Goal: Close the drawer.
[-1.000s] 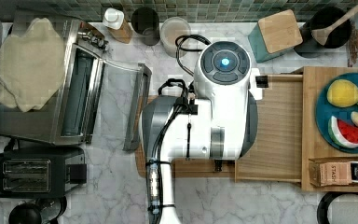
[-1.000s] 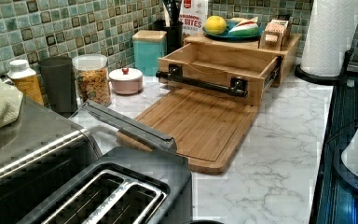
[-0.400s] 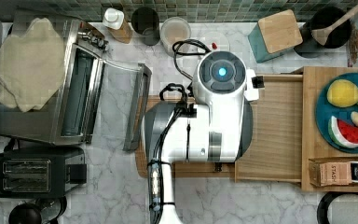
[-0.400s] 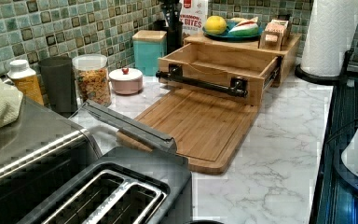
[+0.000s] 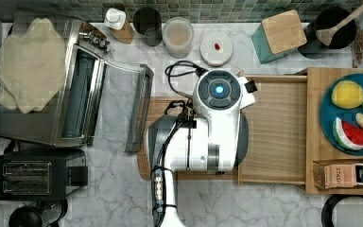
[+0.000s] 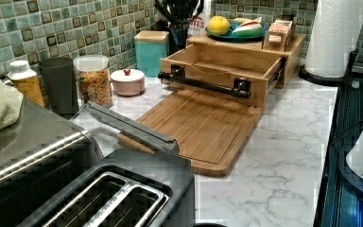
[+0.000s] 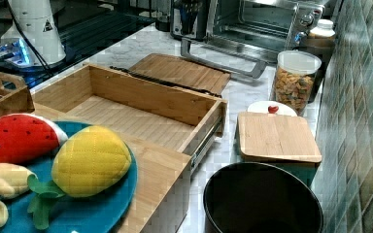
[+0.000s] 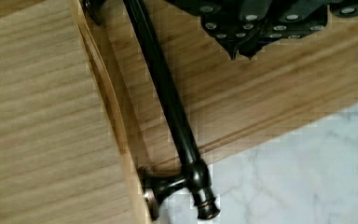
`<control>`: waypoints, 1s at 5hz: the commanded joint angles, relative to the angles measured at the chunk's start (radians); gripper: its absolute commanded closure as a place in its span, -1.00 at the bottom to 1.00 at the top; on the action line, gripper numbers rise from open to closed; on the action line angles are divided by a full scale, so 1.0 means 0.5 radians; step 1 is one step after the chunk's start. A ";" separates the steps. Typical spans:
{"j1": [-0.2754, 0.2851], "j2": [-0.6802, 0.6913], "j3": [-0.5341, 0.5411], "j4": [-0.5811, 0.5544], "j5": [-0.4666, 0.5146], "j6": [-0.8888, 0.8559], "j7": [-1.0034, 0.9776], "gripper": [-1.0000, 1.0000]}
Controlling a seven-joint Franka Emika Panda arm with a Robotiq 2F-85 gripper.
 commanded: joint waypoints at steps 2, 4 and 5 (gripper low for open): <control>0.073 -0.044 0.063 -0.447 -0.055 0.611 -0.356 1.00; -0.005 0.180 -0.038 -0.489 -0.256 0.966 -0.489 1.00; -0.013 0.216 -0.039 -0.475 -0.272 0.910 -0.465 1.00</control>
